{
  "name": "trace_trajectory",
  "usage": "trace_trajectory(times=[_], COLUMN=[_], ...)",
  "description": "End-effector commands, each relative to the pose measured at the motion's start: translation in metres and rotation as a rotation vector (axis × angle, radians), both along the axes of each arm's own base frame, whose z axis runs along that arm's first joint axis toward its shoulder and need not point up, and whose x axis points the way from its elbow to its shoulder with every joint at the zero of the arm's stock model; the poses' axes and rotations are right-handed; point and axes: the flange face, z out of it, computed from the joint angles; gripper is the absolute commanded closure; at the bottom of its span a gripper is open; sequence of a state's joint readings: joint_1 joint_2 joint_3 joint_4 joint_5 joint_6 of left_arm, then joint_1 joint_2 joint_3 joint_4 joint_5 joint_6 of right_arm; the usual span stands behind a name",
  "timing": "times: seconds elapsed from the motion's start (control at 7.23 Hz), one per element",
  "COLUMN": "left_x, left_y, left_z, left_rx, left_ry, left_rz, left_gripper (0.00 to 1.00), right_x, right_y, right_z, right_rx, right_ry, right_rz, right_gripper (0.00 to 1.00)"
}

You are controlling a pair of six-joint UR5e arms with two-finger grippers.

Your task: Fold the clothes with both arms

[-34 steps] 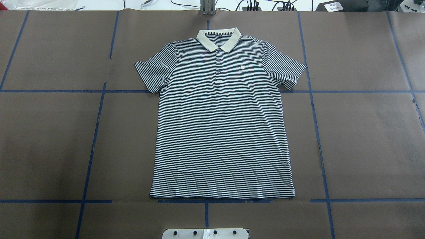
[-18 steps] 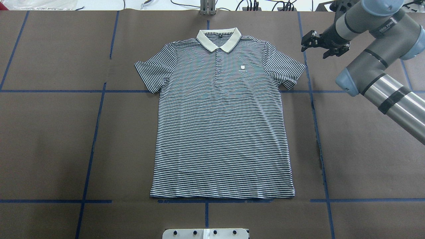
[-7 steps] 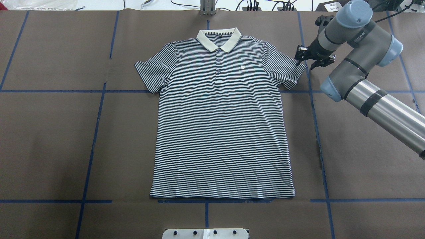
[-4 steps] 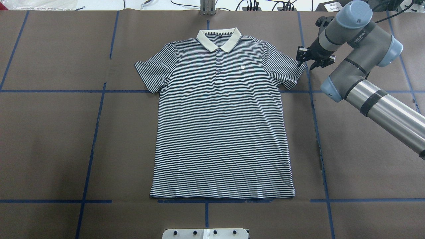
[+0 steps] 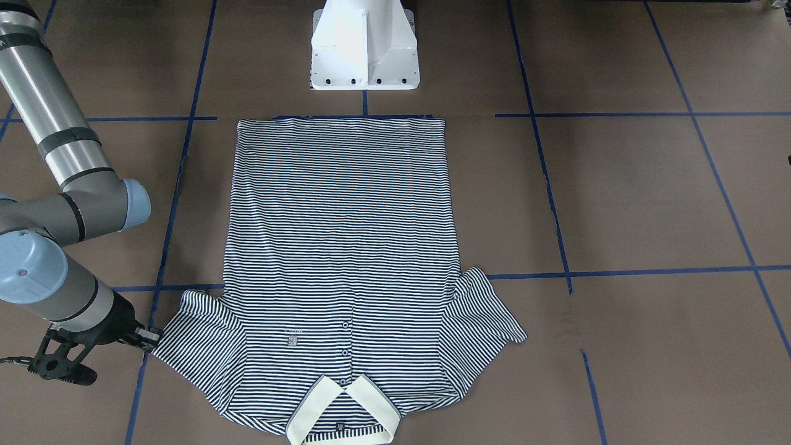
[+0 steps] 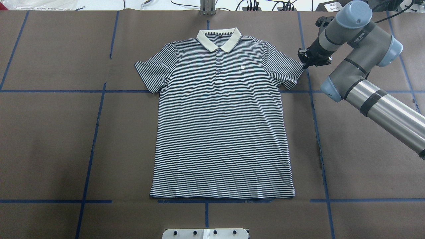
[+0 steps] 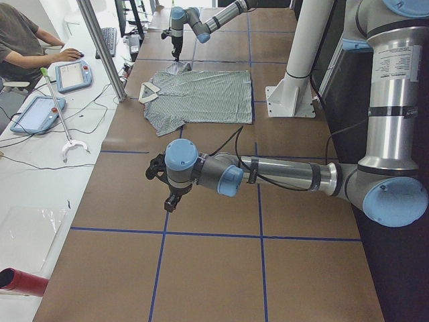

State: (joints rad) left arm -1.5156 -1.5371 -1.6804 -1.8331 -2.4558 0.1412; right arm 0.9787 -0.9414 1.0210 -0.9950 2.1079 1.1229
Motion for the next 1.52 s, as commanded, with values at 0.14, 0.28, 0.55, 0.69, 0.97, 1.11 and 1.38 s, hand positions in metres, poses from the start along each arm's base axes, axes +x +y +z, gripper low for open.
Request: trace_trajectory(times=[0.14, 0.28, 0.55, 0.69, 0.97, 1.11, 1.38], left_x=[0.0, 0.0, 0.0, 0.001, 0.0, 0.0, 0.002], left_y=[0.0, 0.0, 0.0, 0.0, 0.001, 0.001, 0.001], left_z=[0.0, 0.0, -0.002, -0.004, -0.002, -0.003, -0.004], left_rx=[-0.001, -0.001, 0.003, 0.005, 0.002, 0.003, 0.0], left_ry=[0.0, 0.0, 0.006, 0.012, 0.012, 0.012, 0.03], left_rz=[0.0, 0.0, 0.001, 0.004, 0.003, 0.003, 0.008], left_gripper=[0.0, 0.0, 0.0, 0.0, 0.0, 0.0, 0.0], right_x=[-0.004, -0.004, -0.034, -0.064, -0.117, -0.13, -0.146], right_y=[-0.007, -0.003, -0.006, -0.005, 0.001, 0.003, 0.009], right_z=[-0.049, -0.076, -0.136, -0.177, -0.203, -0.209, -0.21], right_rx=[0.047, 0.073, 0.009, -0.022, -0.011, 0.0, 0.012], right_ry=[-0.049, -0.084, -0.126, -0.104, -0.059, -0.051, -0.032], right_rz=[0.007, 0.003, 0.049, 0.067, 0.12, 0.12, 0.125], right_gripper=[1.0, 1.0, 1.0, 1.0, 1.0, 1.0, 1.0])
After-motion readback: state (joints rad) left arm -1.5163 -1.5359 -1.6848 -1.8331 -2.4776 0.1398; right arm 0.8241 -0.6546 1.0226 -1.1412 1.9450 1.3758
